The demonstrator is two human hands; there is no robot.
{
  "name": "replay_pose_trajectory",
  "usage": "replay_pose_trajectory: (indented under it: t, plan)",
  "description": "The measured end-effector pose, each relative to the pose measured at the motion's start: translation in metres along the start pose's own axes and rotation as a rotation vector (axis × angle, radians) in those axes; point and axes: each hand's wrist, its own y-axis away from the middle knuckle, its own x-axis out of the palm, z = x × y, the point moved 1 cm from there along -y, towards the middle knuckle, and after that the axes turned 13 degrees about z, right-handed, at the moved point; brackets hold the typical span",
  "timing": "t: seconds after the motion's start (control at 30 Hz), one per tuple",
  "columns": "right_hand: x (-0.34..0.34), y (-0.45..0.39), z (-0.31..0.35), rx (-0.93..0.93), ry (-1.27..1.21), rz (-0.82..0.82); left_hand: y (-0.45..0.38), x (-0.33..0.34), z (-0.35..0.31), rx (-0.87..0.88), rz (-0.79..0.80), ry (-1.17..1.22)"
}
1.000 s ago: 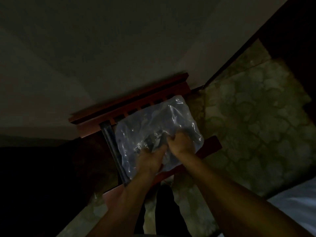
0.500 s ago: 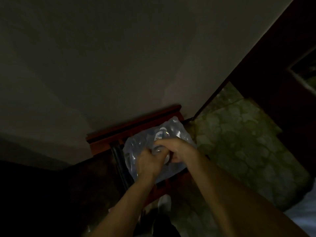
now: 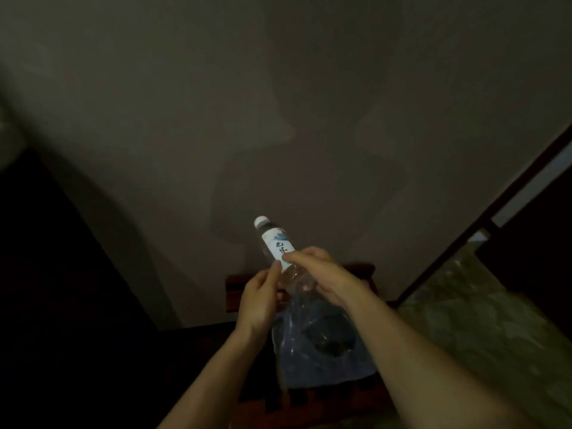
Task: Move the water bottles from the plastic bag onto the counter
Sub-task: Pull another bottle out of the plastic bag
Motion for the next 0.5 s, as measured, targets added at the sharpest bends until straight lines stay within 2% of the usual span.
replay_pose_trajectory:
  t: [0.37,0.5]
  plan:
    - [0.154,0.063,0.076,-0.475,0.143,0.251,0.110,-0.086,-0.115,0.367,-0.324,-0.026]
    - [0.192,0.083,0.112,-0.641,0.313,0.294,0.146,-0.111,-0.156,0.501,-0.348,-0.092]
